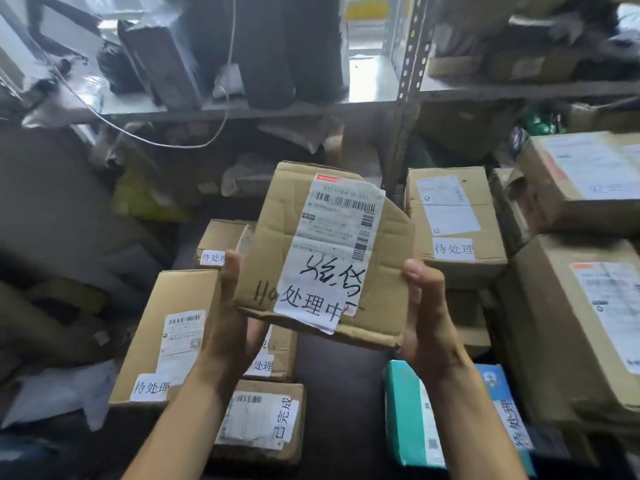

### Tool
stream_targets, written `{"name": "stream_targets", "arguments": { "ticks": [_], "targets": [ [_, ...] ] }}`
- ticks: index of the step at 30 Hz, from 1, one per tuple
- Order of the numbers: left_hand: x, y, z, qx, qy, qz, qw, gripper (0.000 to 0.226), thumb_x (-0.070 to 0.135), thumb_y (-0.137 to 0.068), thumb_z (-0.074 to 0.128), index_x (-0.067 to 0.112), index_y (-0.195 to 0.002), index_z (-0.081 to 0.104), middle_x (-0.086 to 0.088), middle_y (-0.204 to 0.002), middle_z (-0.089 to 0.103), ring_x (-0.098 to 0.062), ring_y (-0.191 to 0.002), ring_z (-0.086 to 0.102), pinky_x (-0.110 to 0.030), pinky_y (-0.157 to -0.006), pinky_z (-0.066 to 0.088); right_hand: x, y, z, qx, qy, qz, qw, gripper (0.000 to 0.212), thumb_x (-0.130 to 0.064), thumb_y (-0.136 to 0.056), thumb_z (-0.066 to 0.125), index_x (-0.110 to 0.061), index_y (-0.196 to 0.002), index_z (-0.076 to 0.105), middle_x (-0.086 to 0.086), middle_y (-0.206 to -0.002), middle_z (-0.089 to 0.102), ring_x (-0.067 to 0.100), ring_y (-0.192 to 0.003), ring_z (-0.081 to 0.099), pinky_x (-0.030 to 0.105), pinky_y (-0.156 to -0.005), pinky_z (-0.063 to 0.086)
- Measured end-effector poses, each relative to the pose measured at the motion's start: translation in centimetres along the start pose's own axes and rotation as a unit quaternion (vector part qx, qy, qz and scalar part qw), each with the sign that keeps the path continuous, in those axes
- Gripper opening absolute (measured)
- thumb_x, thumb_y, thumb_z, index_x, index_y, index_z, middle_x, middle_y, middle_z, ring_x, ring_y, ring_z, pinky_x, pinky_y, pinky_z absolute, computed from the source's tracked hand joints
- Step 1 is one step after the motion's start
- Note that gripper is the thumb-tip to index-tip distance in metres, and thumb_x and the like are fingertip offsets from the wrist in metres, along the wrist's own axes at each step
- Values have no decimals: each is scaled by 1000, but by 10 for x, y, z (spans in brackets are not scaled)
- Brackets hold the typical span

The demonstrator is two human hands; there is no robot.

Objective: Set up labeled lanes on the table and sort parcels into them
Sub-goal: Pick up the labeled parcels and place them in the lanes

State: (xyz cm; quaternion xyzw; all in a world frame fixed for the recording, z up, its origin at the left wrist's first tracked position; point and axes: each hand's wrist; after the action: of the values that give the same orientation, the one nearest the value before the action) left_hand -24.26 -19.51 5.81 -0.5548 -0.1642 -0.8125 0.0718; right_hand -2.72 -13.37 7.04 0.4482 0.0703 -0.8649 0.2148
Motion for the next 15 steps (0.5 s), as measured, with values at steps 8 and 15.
{"name": "stream_targets", "arguments": {
  "ticks": [8, 15],
  "targets": [
    [-1, 74, 29, -83, 21, -12, 996, 105, 85, -62, 71, 17, -141, 57, -16, -141, 61, -33, -130, 58, -51, -104, 48, -4, 57, -1, 68, 35, -28, 997, 97, -50, -64, 79, -21, -150, 44, 13, -145, 58, 39, -134, 55, 73, -107, 39],
    [11, 76, 44, -232, 52, -47, 970, 69, 70, -57, 84, 29, -112, 79, -8, -120, 74, -27, -113, 71, -46, -87, 61, -23, 108, -11, 106, 103, -47, 988, 96, -48, -69, 79, -22, -153, 40, 15, -147, 56, 39, -132, 57, 70, -107, 41]
  ]
}}
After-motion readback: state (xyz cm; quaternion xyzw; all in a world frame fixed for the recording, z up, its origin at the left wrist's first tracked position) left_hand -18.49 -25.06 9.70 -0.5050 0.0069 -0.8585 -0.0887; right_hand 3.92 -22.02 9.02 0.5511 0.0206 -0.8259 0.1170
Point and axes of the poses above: each hand's wrist, its own y-axis away from the middle knuckle, its own z-axis out of the palm, x = y × z
